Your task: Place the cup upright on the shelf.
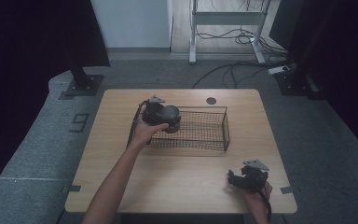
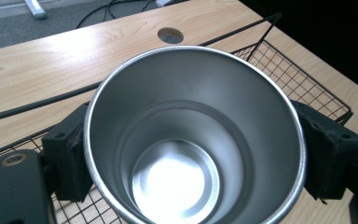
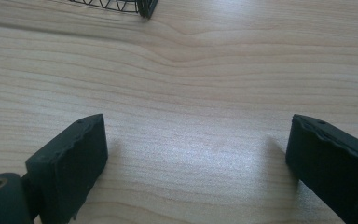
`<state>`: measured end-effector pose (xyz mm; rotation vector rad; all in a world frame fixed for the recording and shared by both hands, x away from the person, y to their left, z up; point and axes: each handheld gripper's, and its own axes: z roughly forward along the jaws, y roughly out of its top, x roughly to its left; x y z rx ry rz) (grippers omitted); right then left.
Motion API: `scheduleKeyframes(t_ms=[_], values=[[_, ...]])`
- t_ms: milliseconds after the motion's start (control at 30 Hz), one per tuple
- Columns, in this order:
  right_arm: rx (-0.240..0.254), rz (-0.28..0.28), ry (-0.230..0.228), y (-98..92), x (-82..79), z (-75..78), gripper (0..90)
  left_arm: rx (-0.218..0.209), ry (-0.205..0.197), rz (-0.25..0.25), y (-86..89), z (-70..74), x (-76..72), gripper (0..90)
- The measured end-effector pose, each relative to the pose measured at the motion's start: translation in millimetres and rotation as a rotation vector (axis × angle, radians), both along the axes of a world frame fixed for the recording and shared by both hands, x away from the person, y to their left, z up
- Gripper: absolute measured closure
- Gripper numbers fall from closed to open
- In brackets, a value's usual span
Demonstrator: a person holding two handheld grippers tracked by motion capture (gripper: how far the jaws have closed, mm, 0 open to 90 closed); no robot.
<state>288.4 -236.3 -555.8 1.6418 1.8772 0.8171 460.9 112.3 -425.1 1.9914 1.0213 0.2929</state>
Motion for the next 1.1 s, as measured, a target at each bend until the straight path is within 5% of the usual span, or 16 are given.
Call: scheduleKeyframes(t_ms=[1100], values=[[0.000,0.002,-0.001,0.0,-0.1,0.0,5.7,0.055,0.105,0.051,-13.1,-48.5,10.5,14.4]])
